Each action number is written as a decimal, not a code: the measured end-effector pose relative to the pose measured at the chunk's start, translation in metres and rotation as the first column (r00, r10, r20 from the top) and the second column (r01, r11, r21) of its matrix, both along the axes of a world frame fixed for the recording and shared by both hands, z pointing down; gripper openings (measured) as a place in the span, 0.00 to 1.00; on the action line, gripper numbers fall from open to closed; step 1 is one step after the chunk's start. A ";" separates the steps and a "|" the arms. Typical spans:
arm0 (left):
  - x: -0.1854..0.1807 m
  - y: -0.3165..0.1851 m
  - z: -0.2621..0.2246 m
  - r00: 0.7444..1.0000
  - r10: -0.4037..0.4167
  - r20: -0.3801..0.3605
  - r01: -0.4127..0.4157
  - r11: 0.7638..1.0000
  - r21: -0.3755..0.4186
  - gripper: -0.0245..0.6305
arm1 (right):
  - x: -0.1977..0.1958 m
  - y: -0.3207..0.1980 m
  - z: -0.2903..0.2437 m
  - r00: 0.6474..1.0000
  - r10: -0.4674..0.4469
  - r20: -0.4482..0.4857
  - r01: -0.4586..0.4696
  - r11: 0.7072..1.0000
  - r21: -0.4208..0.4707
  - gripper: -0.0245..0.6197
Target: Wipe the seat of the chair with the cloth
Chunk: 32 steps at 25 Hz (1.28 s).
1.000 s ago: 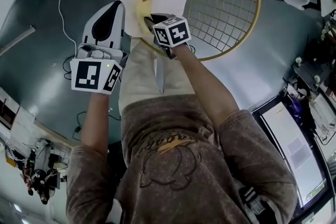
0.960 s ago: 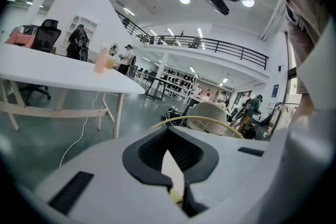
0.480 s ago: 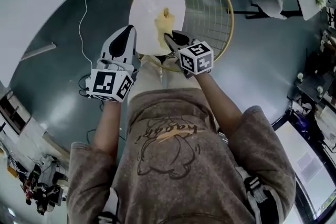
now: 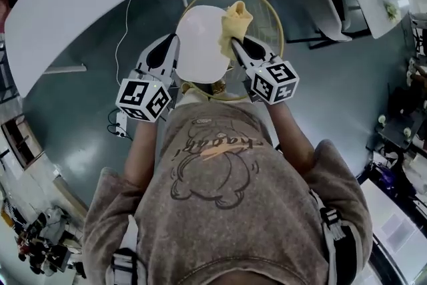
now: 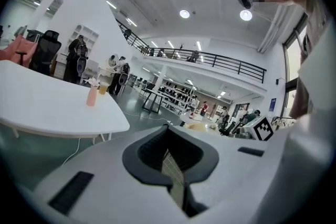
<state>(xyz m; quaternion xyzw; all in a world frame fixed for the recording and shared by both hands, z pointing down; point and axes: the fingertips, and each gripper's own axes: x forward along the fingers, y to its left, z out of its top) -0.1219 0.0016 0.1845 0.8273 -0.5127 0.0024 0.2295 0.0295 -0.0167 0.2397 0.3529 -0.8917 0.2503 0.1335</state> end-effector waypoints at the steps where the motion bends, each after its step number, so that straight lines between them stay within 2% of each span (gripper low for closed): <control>1: 0.001 0.001 -0.008 1.000 0.004 0.006 -0.004 1.000 0.008 0.05 | 0.004 -0.002 -0.013 1.000 0.003 0.005 -0.003 1.000 0.027 0.15; 5: 0.002 0.004 -0.034 0.999 -0.005 0.035 0.004 1.000 0.025 0.05 | 0.021 -0.009 -0.058 1.000 0.013 0.015 -0.015 0.992 0.122 0.15; 10: -0.001 0.015 -0.046 0.999 -0.020 0.049 0.019 1.000 0.022 0.05 | 0.029 -0.004 -0.089 0.999 0.037 0.033 -0.042 0.985 0.170 0.15; 15: -0.005 0.021 -0.045 0.994 -0.060 0.088 0.056 0.997 0.052 0.05 | 0.028 0.004 -0.088 0.998 0.040 0.051 -0.050 0.976 0.210 0.15; 23: -0.015 0.021 -0.042 0.981 -0.120 0.151 0.095 0.983 0.160 0.05 | 0.031 -0.003 -0.082 0.994 0.098 0.052 -0.109 0.951 0.290 0.15; 28: -0.020 0.021 -0.035 0.966 -0.174 0.190 0.133 0.969 0.207 0.05 | 0.032 -0.002 -0.068 0.994 0.108 0.030 -0.112 0.949 0.296 0.15; 32: -0.021 0.017 -0.022 0.960 -0.199 0.200 0.160 0.968 0.193 0.05 | 0.035 -0.006 -0.056 0.994 0.104 0.023 -0.106 0.954 0.281 0.15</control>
